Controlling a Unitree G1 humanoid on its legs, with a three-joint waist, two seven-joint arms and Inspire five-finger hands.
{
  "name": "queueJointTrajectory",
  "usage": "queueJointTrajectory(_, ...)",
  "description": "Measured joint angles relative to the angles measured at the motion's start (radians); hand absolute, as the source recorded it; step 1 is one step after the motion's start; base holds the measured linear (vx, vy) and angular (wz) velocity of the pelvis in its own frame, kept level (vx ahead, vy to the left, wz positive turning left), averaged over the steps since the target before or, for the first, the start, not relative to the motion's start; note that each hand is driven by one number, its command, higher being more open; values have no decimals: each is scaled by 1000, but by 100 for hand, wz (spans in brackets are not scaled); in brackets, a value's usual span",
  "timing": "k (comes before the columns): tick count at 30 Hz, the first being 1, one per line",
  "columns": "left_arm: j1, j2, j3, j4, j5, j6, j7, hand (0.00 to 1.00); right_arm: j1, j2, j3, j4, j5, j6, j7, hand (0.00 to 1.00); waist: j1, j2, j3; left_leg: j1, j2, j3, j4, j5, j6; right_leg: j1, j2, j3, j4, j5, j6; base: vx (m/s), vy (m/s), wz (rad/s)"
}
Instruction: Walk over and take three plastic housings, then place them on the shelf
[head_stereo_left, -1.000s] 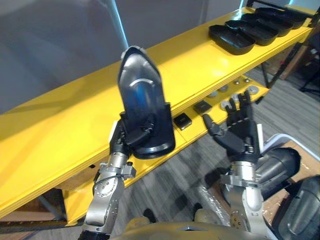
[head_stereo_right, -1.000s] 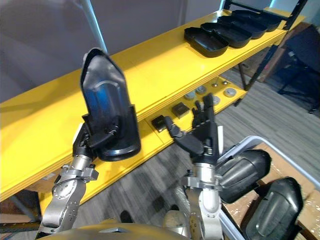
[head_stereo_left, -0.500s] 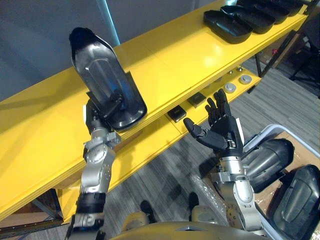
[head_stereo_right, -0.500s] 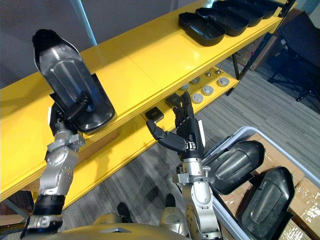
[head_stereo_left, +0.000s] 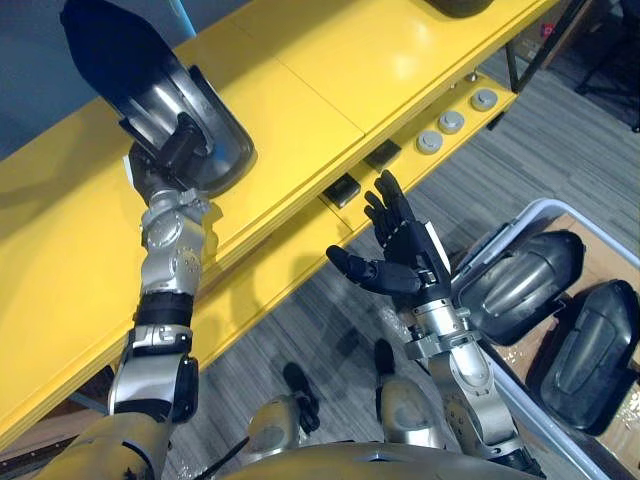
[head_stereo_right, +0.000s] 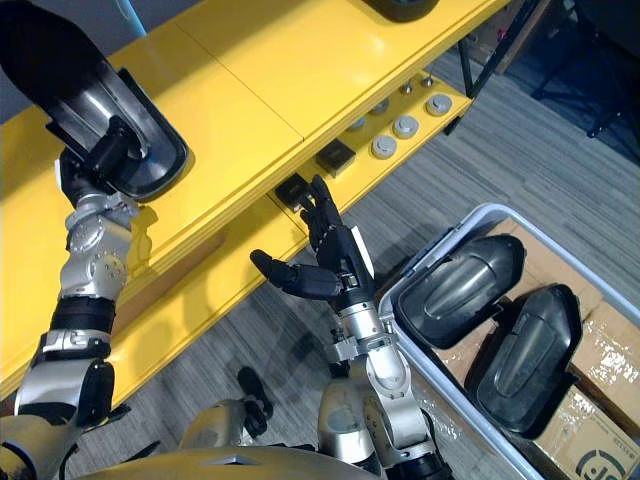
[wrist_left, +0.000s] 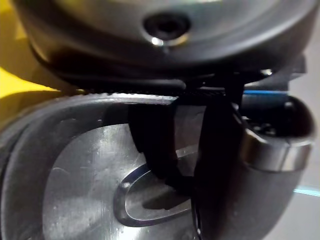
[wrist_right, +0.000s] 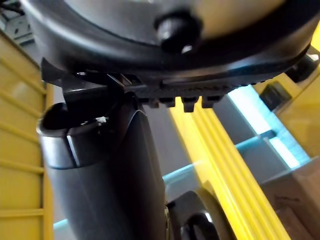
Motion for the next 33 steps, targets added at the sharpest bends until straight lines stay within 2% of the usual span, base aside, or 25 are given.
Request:
queueJointTrajectory(4, -84, 51, -27, 21, -1, 0, 26, 0, -8, -10, 40, -82, -1, 19, -22, 100, -6, -7, 58, -25, 0, 0, 1, 15, 5, -35, -2, 2, 29, -1, -1, -68, 6, 1)
queueJointTrajectory(5, -96, 61, -32, 25, -1, 2, 27, 100, -8, -11, 46, -96, 0, 19, -24, 100, -6, -10, 61, -33, 0, 0, 2, 17, 6, -48, -2, 2, 35, -1, -1, -78, 0, 2)
queueJointTrajectory(9, -161, 99, -61, 42, 13, 9, 44, 100, -27, -10, 67, -127, 0, 19, -51, 100, -7, -35, 81, -69, -2, -2, 4, 33, 9, -88, -5, 4, 62, 0, -1, -62, 8, 3)
queueJointTrajectory(16, -232, 144, -117, 66, 39, 45, 67, 100, -90, -14, 94, -116, -2, 23, -113, 100, -2, -47, 103, -107, -9, -16, 14, 41, 11, -132, -17, 1, 94, -1, -1, -50, 23, 5)
queueJointTrajectory(20, -265, 155, -137, 110, 38, 48, 78, 100, -120, -17, 102, -87, -3, 23, -140, 100, -1, -48, 103, -115, -7, -19, 24, 41, 11, -140, -27, 0, 111, -1, 0, -7, 5, 1)
queueJointTrajectory(28, -286, 167, -136, 167, 24, 47, 191, 100, -122, -18, 103, -65, -1, 23, -174, 100, 8, -50, 104, -109, -8, -28, 26, 42, 11, -128, -30, -7, 109, 0, 1, 2, 3, 1)
queueJointTrajectory(33, -281, 164, -136, 196, -43, 20, 191, 100, -108, -18, 105, -65, -7, 19, -174, 100, 8, -50, 104, -74, -13, -38, 17, 42, 10, -81, -31, -22, 89, 0, 2, 11, 11, 6)
